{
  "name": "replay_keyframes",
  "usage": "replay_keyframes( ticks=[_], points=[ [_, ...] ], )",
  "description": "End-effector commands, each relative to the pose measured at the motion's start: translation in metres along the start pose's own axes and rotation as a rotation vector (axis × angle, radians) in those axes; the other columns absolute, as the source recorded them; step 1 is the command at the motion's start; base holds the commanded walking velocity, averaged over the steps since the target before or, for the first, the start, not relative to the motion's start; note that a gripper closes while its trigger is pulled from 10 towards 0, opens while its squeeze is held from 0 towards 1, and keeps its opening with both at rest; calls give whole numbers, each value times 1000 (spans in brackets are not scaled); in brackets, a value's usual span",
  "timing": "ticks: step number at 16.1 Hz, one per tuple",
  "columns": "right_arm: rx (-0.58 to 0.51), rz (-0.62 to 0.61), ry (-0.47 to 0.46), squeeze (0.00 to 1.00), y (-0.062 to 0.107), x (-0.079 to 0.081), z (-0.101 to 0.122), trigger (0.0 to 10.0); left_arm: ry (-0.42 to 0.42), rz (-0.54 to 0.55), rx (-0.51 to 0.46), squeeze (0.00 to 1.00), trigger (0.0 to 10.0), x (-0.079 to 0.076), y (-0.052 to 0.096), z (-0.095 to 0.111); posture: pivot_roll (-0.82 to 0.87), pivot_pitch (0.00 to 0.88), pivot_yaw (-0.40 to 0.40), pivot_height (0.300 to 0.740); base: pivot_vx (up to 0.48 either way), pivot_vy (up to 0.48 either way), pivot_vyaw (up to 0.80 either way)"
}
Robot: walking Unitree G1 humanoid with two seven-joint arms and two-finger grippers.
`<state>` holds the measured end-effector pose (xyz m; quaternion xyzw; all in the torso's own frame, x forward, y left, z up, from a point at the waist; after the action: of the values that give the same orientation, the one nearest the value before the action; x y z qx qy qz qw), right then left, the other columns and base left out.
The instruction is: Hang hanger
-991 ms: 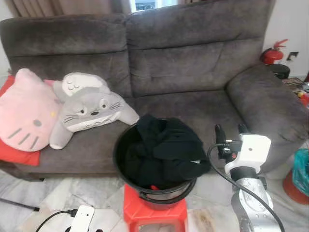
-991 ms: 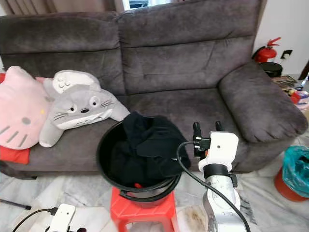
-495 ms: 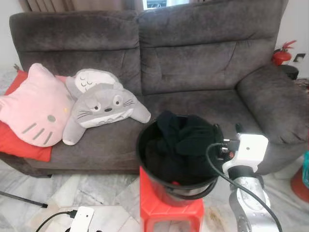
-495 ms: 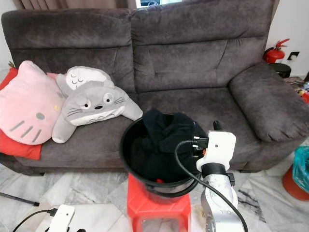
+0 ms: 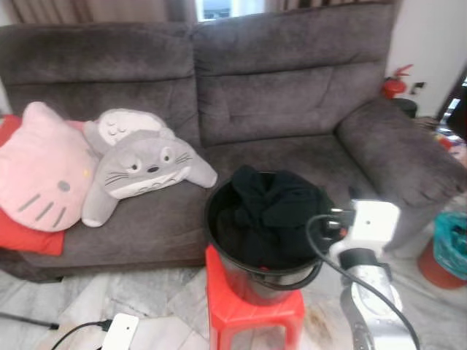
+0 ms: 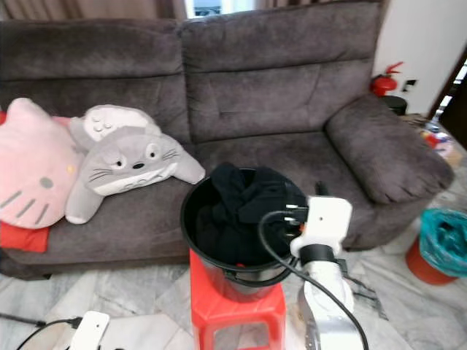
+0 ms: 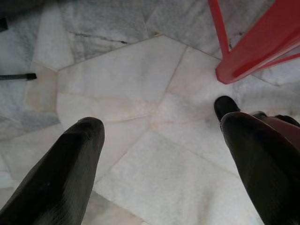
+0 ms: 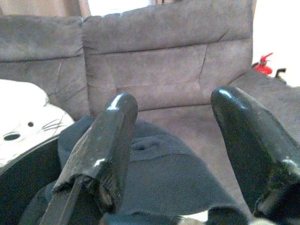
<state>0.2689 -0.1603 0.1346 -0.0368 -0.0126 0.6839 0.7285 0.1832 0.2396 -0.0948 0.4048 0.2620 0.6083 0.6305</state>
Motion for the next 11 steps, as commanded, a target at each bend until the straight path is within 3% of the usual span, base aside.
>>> replay_keyframes(
  ticks=[1,11],
  points=[
    [1,-5,11,0,-1,-2,0,10000,-1,1,25,0,10000,1,1,-5,-150,0,91,740,0,0,0],
    [10,6,16,0,-1,-1,-2,10000,13,-19,13,0,10000,-3,1,-5,-151,0,88,740,0,0,0]
  ],
)
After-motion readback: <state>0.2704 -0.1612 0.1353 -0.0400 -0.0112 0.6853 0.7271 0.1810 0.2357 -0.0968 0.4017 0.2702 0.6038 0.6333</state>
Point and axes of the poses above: a point about 5 cm out from each wrist's last joint towards the gripper, its own y axis pointing back from the gripper into the wrist, its own z axis along the axis of the wrist's last joint, x = y × z, the point moved 2 cm from there along -y, pointing out of the wrist towards the gripper, and after that the axes turned 1 degree about y, right-handed, at the moved point
